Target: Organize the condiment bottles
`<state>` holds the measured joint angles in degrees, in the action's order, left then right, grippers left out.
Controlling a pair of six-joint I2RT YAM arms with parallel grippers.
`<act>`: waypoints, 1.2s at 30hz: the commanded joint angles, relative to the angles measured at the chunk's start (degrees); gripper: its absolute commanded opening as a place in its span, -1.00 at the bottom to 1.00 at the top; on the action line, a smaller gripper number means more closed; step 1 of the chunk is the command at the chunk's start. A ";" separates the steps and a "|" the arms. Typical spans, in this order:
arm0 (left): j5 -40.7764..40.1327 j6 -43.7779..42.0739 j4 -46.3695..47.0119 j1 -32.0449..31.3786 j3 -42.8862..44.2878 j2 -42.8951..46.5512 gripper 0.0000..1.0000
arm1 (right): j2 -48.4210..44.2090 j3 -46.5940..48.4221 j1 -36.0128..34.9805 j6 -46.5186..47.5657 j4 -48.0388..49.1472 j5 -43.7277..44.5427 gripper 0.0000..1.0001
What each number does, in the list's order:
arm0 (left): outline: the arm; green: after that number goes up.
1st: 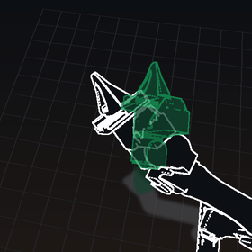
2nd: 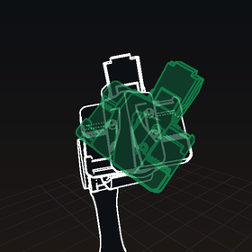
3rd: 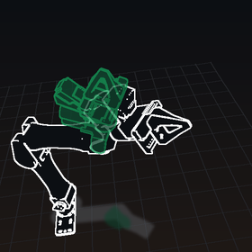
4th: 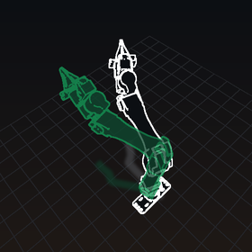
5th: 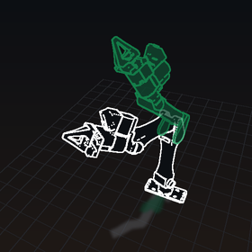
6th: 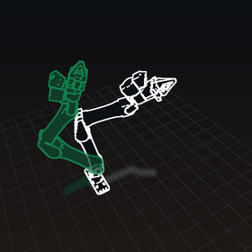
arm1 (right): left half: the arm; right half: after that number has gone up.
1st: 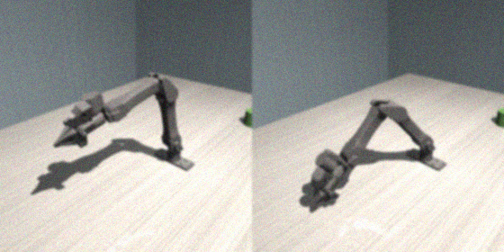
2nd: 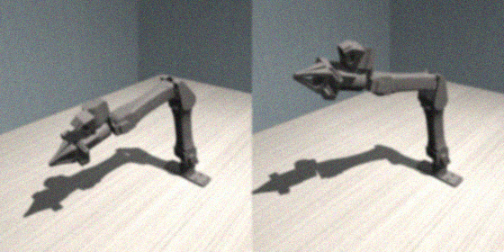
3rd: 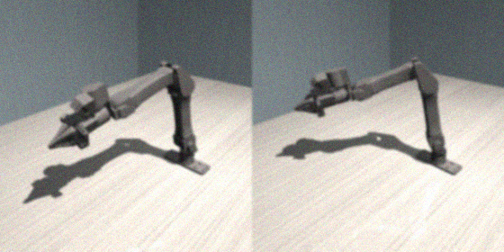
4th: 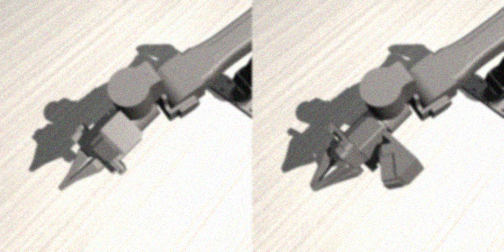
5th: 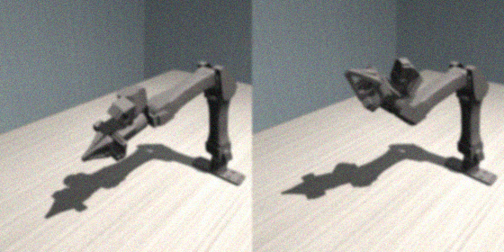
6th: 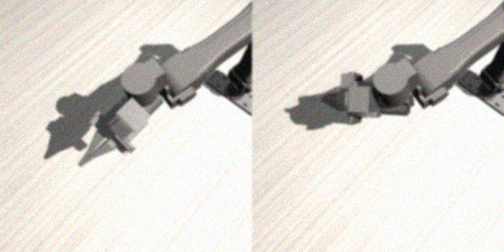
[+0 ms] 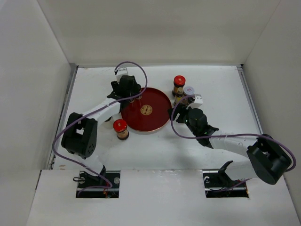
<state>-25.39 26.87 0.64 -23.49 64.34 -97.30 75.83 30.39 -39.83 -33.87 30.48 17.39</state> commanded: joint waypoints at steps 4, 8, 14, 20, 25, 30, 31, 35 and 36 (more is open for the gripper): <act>-3.09 0.29 1.73 -0.55 -2.98 12.55 0.34 | -0.42 1.86 -0.46 0.64 3.18 -0.60 0.49; -4.84 -0.24 -0.46 -0.11 -7.37 20.99 0.03 | -0.69 1.78 -0.46 0.64 3.18 -0.60 0.49; -8.61 1.60 -12.66 2.43 -16.60 36.71 -0.05 | -0.34 1.95 -0.29 0.64 3.18 -0.60 0.49; -11.53 3.36 -21.20 3.14 -21.35 45.00 0.33 | 0.45 2.22 -0.46 0.64 3.18 -0.60 0.49; -12.14 5.38 -22.18 2.70 -23.37 44.13 0.38 | 0.54 2.39 -0.46 0.64 3.09 -0.60 0.49; -12.76 7.23 -18.41 2.88 -26.10 38.86 0.30 | 0.54 2.39 -0.46 0.64 3.09 -0.60 0.49; -12.58 7.05 -16.92 2.88 -26.54 38.07 0.30 | 0.54 2.39 -0.46 0.64 3.09 -0.60 0.49; -11.70 6.53 -13.39 3.14 -26.46 35.52 0.31 | 0.54 2.39 -0.55 0.64 3.09 -0.69 0.49; -11.53 6.44 -13.04 3.23 -26.28 34.81 0.31 | 0.54 2.48 -0.64 0.64 3.09 -0.77 0.49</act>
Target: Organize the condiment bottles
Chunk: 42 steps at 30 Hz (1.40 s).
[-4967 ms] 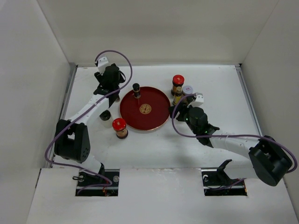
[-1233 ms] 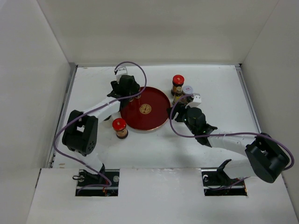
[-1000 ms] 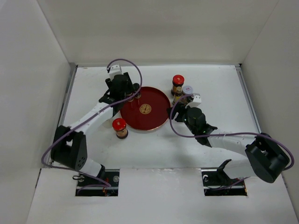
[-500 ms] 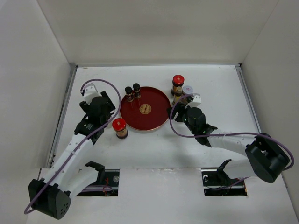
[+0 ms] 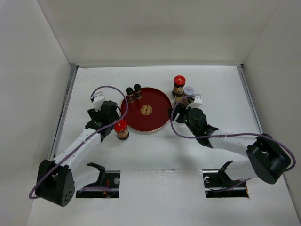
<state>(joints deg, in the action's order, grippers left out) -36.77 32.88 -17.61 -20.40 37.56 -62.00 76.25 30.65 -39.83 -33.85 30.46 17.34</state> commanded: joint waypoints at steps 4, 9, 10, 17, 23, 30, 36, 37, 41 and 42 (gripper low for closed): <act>1.00 0.08 7.23 1.20 0.15 -2.77 0.32 | 0.30 2.22 -0.64 0.62 3.20 -0.91 0.49; 1.09 -0.01 9.25 2.43 -0.82 -5.06 0.10 | 0.30 2.13 -0.73 0.62 3.20 -0.91 0.49; 1.09 -0.01 9.34 2.52 -0.91 -5.06 0.01 | 0.30 2.13 -0.73 0.62 3.20 -0.91 0.49; -0.31 -1.41 9.69 0.06 4.61 0.73 -0.26 | 1.01 2.39 -0.73 0.62 3.20 -0.91 0.50; -0.14 -3.88 12.33 -2.49 11.21 -1.54 -0.29 | 0.74 2.30 -0.81 0.62 3.20 -0.91 0.50; 6.71 -3.27 17.78 -2.84 15.43 -11.73 -0.29 | 0.57 2.31 -0.99 0.71 3.20 -1.00 0.50; 9.09 -3.35 21.56 -3.37 19.30 -19.64 -0.29 | 0.74 2.39 -1.08 0.80 3.20 -1.08 0.50; 9.26 -3.44 21.47 -3.46 20.17 -20.78 -0.29 | 0.74 2.39 -0.99 0.62 3.20 -1.08 0.50; 9.18 -3.79 22.00 -3.98 21.67 -24.30 -0.29 | 0.75 2.39 -1.08 0.80 3.20 -1.17 0.50; 9.18 -3.88 22.00 -4.07 21.85 -25.09 -0.29 | 0.66 2.39 -1.08 0.80 3.20 -1.17 0.50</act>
<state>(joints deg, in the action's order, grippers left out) -27.90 29.36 -0.89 -23.99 55.96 -86.67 76.99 30.72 -40.32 -33.82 30.48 16.58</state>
